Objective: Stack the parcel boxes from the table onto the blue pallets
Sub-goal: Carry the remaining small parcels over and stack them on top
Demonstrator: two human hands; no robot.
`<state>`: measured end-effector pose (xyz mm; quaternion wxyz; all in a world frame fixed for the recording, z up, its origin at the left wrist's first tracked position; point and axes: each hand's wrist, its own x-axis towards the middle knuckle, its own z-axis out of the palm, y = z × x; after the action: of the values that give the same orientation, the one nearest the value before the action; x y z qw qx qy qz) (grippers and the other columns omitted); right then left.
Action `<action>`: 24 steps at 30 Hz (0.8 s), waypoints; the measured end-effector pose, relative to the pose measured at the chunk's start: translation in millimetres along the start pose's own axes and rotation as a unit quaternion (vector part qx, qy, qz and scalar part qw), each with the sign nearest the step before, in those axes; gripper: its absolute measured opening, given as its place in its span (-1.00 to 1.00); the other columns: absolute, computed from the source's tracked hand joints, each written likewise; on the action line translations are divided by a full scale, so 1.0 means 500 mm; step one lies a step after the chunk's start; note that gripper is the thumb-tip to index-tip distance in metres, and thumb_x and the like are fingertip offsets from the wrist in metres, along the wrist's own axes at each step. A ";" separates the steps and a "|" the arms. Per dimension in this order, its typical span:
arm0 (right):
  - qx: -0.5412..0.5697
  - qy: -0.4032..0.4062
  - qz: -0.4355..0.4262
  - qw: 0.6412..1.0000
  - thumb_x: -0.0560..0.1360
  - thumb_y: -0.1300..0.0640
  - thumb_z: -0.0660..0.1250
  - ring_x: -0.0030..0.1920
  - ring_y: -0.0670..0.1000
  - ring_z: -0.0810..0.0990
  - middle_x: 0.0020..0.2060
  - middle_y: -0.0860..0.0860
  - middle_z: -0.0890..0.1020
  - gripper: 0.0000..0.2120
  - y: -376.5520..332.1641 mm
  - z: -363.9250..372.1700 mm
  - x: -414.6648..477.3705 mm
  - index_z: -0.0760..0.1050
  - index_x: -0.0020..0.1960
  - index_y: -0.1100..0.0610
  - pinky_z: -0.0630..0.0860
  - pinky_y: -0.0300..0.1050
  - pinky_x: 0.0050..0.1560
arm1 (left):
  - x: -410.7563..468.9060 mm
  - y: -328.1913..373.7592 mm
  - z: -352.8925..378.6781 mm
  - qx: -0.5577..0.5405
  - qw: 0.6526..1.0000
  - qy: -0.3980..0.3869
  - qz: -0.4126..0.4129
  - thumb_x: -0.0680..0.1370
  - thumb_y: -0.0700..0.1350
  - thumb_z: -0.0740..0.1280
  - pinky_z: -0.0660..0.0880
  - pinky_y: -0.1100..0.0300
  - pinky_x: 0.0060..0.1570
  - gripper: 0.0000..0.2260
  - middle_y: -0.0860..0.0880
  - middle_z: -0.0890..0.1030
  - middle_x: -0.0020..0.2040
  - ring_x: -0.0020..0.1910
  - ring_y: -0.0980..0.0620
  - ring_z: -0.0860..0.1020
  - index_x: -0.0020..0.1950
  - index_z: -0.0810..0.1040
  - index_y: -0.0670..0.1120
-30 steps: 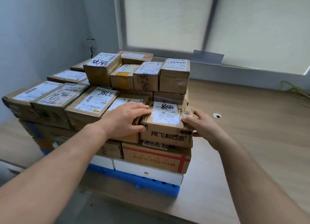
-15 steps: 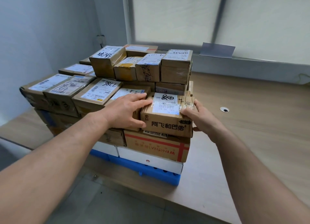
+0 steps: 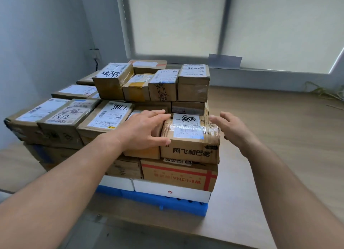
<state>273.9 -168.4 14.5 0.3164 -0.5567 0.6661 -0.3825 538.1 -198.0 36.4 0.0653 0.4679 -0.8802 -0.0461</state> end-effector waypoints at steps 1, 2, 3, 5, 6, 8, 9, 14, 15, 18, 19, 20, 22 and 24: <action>-0.001 0.039 -0.011 0.999 0.50 -0.24 0.26 0.29 0.06 0.43 0.39 0.06 0.43 -0.34 -0.017 -0.001 0.009 0.27 0.48 0.10 0.43 0.12 0.28 | 0.007 -0.006 -0.008 -0.018 0.999 0.029 0.002 0.48 0.29 0.24 0.08 0.02 0.45 -0.33 0.15 0.10 0.54 0.50 0.11 0.06 0.53 0.09 0.16; -0.001 0.067 -0.024 0.997 0.51 -0.24 0.25 0.33 0.07 0.41 0.41 0.08 0.39 -0.31 -0.035 -0.001 0.021 0.25 0.49 0.12 0.41 0.14 0.31 | 0.015 -0.013 -0.017 -0.031 0.998 0.063 0.005 0.50 0.27 0.22 0.10 0.00 0.46 -0.36 0.12 0.13 0.53 0.49 0.11 0.08 0.52 0.12 0.14; 0.003 0.087 -0.036 0.996 0.51 -0.23 0.25 0.37 0.08 0.38 0.43 0.08 0.37 -0.31 -0.055 0.001 0.031 0.22 0.50 0.12 0.39 0.15 0.33 | 0.024 -0.021 -0.025 -0.035 0.995 0.098 0.006 0.52 0.25 0.21 0.12 -0.02 0.45 -0.39 0.09 0.16 0.53 0.49 0.09 0.10 0.52 0.14 0.11; 0.020 0.111 -0.049 0.992 0.51 -0.24 0.24 0.41 0.09 0.34 0.46 0.07 0.33 -0.29 -0.091 0.009 0.053 0.18 0.52 0.11 0.35 0.15 0.36 | 0.044 -0.043 -0.040 -0.029 0.987 0.160 -0.001 0.55 0.19 0.21 0.16 -0.06 0.44 -0.42 0.03 0.20 0.52 0.49 0.05 0.13 0.52 0.17 0.07; 0.029 0.121 -0.052 0.991 0.51 -0.26 0.24 0.42 0.10 0.33 0.47 0.07 0.31 -0.27 -0.106 0.012 0.065 0.16 0.52 0.10 0.33 0.16 0.37 | 0.056 -0.055 -0.046 -0.024 0.983 0.181 -0.011 0.56 0.17 0.21 0.17 -0.06 0.44 -0.43 0.01 0.22 0.52 0.49 0.02 0.15 0.52 0.17 0.05; 0.045 0.134 -0.044 0.989 0.45 -0.36 0.21 0.42 0.11 0.32 0.45 0.07 0.33 -0.18 -0.132 0.018 0.091 0.13 0.53 0.08 0.32 0.20 0.37 | 0.078 -0.080 -0.056 -0.015 0.979 0.201 -0.033 0.57 0.14 0.22 0.18 -0.04 0.44 -0.43 -0.01 0.23 0.51 0.49 0.00 0.17 0.53 0.15 0.02; 0.063 0.134 -0.034 0.988 0.37 -0.44 0.19 0.38 0.10 0.35 0.42 0.07 0.36 -0.10 -0.146 0.021 0.101 0.14 0.53 0.07 0.33 0.21 0.36 | 0.088 -0.091 -0.059 -0.015 0.979 0.200 -0.040 0.57 0.13 0.22 0.17 -0.02 0.44 -0.42 -0.01 0.23 0.51 0.48 0.00 0.17 0.53 0.13 0.02; 0.241 0.144 0.031 0.959 0.48 -0.44 0.02 -0.08 0.02 0.51 -0.15 0.00 0.54 -0.34 -0.162 0.024 0.136 0.44 0.22 0.07 0.42 -0.01 0.08 | 0.126 -0.117 -0.068 -0.042 0.983 0.167 -0.058 0.58 0.14 0.20 0.12 0.00 0.45 -0.41 -0.03 0.21 0.52 0.49 -0.02 0.16 0.55 0.07 0.02; 0.254 0.141 0.043 0.956 0.49 -0.44 -0.01 -0.08 0.03 0.49 -0.18 -0.01 0.52 -0.31 -0.154 0.028 0.140 0.41 0.28 0.09 0.42 -0.01 0.05 | 0.133 -0.121 -0.067 -0.038 0.984 0.165 -0.059 0.58 0.15 0.19 0.13 -0.01 0.46 -0.41 -0.03 0.22 0.52 0.49 -0.02 0.16 0.55 0.07 0.03; 0.255 0.105 0.071 0.959 0.45 -0.49 -0.06 0.02 0.11 0.57 -0.13 0.08 0.63 -0.19 -0.130 0.042 0.145 0.47 0.23 0.16 0.47 0.06 0.15 | 0.151 -0.129 -0.065 -0.018 0.986 0.160 -0.047 0.58 0.19 0.17 0.14 -0.04 0.45 -0.42 -0.04 0.26 0.50 0.47 -0.03 0.20 0.54 0.10 0.03; 0.258 0.096 0.070 0.959 0.45 -0.50 -0.06 0.03 0.14 0.61 -0.13 0.11 0.67 -0.21 -0.128 0.046 0.145 0.54 0.12 0.15 0.48 0.11 0.20 | 0.155 -0.131 -0.065 -0.015 0.986 0.160 -0.041 0.58 0.19 0.16 0.15 -0.04 0.44 -0.43 -0.03 0.28 0.49 0.46 -0.03 0.22 0.53 0.13 0.03; 0.259 0.095 0.064 0.959 0.45 -0.49 -0.06 0.02 0.16 0.63 -0.16 0.12 0.69 -0.26 -0.128 0.048 0.146 0.59 0.00 0.10 0.48 0.15 0.22 | 0.157 -0.133 -0.065 -0.016 0.986 0.164 -0.034 0.57 0.20 0.17 0.17 -0.03 0.44 -0.44 -0.03 0.31 0.48 0.46 -0.03 0.24 0.52 0.17 0.03; 0.232 0.092 0.053 0.967 0.48 -0.46 -0.05 0.00 0.16 0.64 -0.23 0.09 0.71 -0.32 -0.130 0.049 0.145 0.60 -0.15 0.04 0.45 0.19 0.24 | 0.158 -0.138 -0.066 -0.025 0.984 0.176 -0.026 0.57 0.20 0.18 0.18 -0.01 0.42 -0.46 -0.03 0.34 0.45 0.44 -0.02 0.26 0.49 0.23 0.03; 0.210 0.088 0.041 0.973 0.48 -0.46 -0.02 0.00 0.15 0.63 -0.24 0.07 0.71 -0.34 -0.130 0.048 0.144 0.62 -0.20 0.02 0.42 0.20 0.27 | 0.157 -0.143 -0.066 -0.031 0.982 0.184 -0.022 0.56 0.21 0.19 0.19 0.01 0.39 -0.47 -0.02 0.36 0.44 0.43 -0.01 0.27 0.48 0.27 0.03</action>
<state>313.7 -248.8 58.8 0.3816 -0.4144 0.6186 -0.5477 558.3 -303.9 64.5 0.2396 0.4851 -0.8409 0.0126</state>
